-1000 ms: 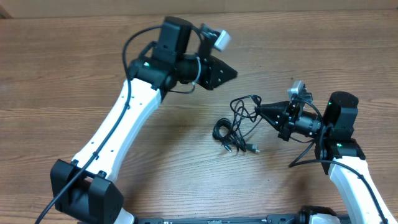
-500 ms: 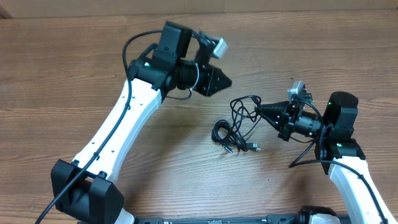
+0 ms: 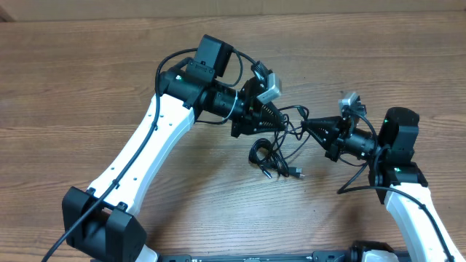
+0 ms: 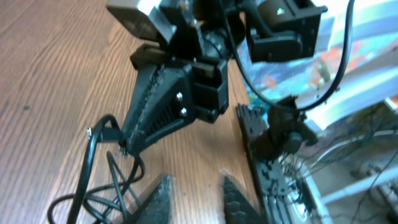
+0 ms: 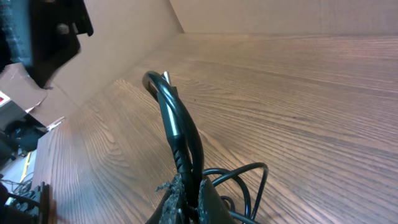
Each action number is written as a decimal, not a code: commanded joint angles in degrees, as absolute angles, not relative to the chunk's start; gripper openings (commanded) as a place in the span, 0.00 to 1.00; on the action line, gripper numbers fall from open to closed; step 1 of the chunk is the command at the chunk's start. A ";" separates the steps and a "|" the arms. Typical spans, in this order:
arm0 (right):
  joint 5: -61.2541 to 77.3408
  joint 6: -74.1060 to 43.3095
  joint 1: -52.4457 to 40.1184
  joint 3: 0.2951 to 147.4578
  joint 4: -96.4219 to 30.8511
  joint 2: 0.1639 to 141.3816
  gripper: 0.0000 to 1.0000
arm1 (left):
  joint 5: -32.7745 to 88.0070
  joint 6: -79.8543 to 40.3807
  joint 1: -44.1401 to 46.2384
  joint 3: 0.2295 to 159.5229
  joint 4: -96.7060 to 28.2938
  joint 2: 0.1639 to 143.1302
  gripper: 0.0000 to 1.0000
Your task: Untangle cables
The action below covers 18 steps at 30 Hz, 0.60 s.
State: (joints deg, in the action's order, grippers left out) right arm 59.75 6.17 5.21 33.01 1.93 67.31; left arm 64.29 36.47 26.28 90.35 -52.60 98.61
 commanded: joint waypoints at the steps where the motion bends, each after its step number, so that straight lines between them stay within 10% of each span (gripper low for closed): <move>1: 60.73 5.82 5.21 33.82 2.24 67.44 0.04 | 59.46 40.16 26.72 90.54 -52.53 99.00 0.39; 3: 61.82 5.82 5.21 33.82 2.37 67.44 0.04 | 55.61 39.42 26.74 90.54 -52.49 99.00 1.00; 18: 74.35 5.85 5.21 33.82 5.91 67.44 0.04 | 33.91 33.61 31.55 90.54 -46.57 99.00 1.00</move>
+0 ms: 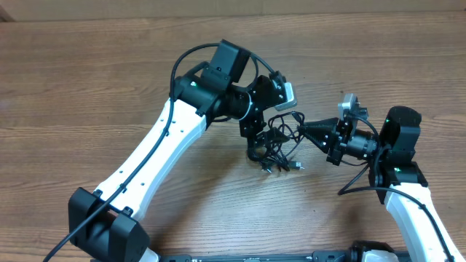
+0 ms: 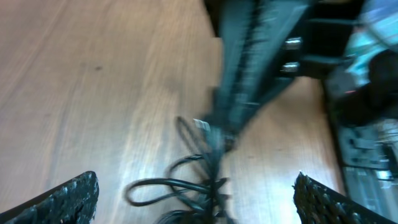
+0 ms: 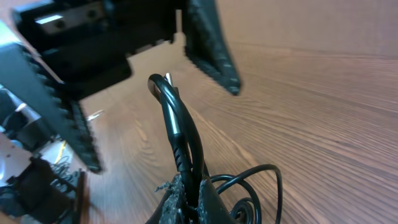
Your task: Untangle cables
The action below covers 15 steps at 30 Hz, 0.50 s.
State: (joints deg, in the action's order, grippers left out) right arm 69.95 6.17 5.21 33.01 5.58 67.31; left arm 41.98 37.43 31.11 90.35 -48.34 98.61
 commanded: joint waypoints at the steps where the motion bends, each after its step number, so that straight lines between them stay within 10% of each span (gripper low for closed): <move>1: 74.70 5.85 5.21 33.82 5.48 67.42 0.04 | 32.49 32.53 31.51 90.56 -45.82 99.00 1.00; 15: 74.70 6.09 5.21 33.82 1.15 67.42 0.04 | 19.05 13.28 27.55 90.54 -40.93 99.00 1.00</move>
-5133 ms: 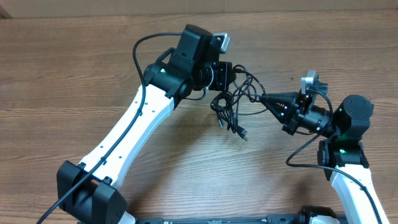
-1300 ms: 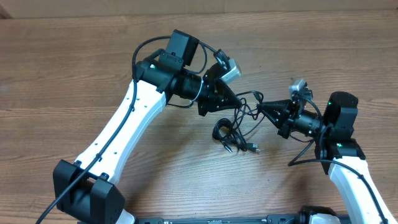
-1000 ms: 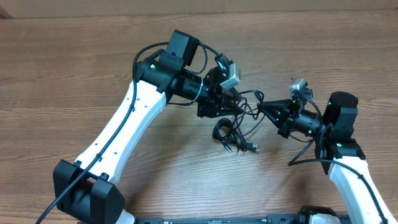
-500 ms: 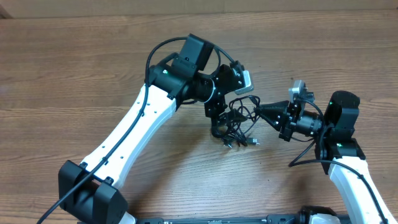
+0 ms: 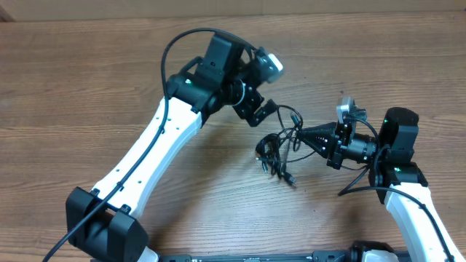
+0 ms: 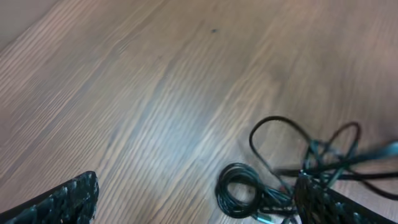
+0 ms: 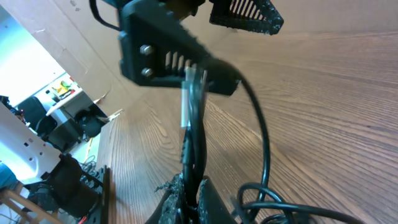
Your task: Untangle cables
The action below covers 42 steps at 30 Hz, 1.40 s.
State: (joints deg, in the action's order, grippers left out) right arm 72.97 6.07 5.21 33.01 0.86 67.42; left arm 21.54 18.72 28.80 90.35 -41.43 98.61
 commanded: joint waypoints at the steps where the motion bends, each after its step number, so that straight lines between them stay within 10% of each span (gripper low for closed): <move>1: 74.70 6.07 5.21 33.82 1.15 67.42 0.04 | 19.00 12.45 27.14 90.56 -40.88 99.00 1.00; 35: 70.39 2.70 5.23 33.82 8.64 67.42 0.04 | 43.07 40.47 26.33 90.45 -62.17 99.02 1.00; 37: 63.83 2.72 5.23 33.82 5.80 67.44 0.31 | 43.05 40.49 26.30 90.45 -62.17 99.02 1.00; 38: 58.70 2.70 5.23 33.82 2.90 67.44 0.68 | 43.05 40.49 26.30 90.45 -62.17 99.02 1.00; 42: 50.70 2.55 5.23 33.82 -4.32 67.44 0.86 | 42.85 40.51 26.30 90.45 -62.11 99.02 1.00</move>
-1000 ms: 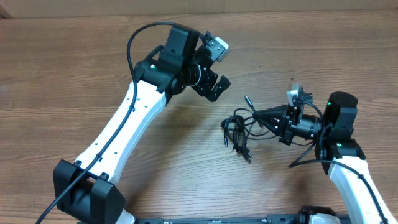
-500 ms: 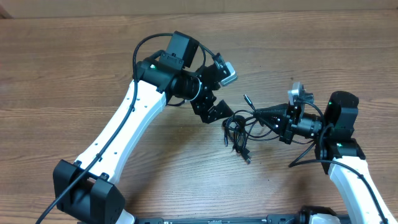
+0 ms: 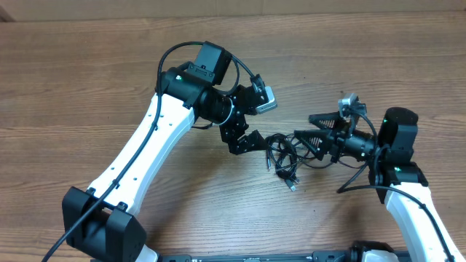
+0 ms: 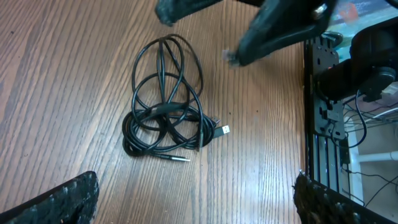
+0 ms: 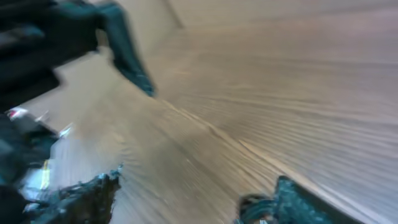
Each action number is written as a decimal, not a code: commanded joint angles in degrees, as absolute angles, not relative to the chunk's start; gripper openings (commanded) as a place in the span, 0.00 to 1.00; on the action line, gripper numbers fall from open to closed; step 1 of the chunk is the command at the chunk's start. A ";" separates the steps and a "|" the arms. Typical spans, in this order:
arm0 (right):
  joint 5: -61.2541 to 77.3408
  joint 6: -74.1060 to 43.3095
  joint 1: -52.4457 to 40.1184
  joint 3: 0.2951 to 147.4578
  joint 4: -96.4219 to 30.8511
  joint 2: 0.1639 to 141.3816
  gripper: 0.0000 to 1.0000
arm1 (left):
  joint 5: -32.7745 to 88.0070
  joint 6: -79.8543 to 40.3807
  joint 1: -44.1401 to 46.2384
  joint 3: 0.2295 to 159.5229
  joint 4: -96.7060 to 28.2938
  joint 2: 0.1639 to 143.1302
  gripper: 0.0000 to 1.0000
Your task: Untangle cables
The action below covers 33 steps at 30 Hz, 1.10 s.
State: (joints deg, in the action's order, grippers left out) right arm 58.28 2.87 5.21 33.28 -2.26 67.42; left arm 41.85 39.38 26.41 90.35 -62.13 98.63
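A tangled bundle of black cables [image 3: 282, 156] lies on the wooden table between my two arms. In the left wrist view the cable bundle [image 4: 166, 118] shows as several overlapping loops with a plug end pointing right. My left gripper [image 3: 246, 138] hovers just left of it, wide open and empty [image 4: 196, 186]. My right gripper [image 3: 307, 135] sits just right of the bundle, also wide open [image 5: 193, 186]. The right wrist view is blurred; a bit of cable [image 5: 254, 208] shows by its right finger.
The wooden table [image 3: 87, 87] spreads on all sides of the bundle. The right arm's fingers [image 4: 273, 28] appear blurred at the top of the left wrist view. Shelving and equipment [image 4: 348, 93] stand beyond the table edge.
My right gripper was shut on a cable and has let it go; it now stands wide open. The bundle lies flat. My left gripper has moved down from behind the bundle to its left side.
First my right gripper held a cable end, with the left gripper narrowly open close to it. Then the left gripper was wide open over the bundle, then farther back. Now both grippers are open and the bundle lies loose on the table.
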 commanded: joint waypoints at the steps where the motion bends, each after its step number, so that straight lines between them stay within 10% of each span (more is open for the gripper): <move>1: 50.37 2.55 5.23 33.82 -5.15 67.44 0.90 | 42.85 40.51 26.26 90.45 -62.11 99.02 1.00; 20: 55.99 10.74 4.40 33.82 -22.98 67.53 0.99 | 35.29 40.51 26.28 90.48 -62.08 99.02 1.00; 33: 20.29 20.10 -10.98 33.82 -20.73 68.40 0.90 | 28.12 40.51 26.28 90.45 -62.11 99.02 1.00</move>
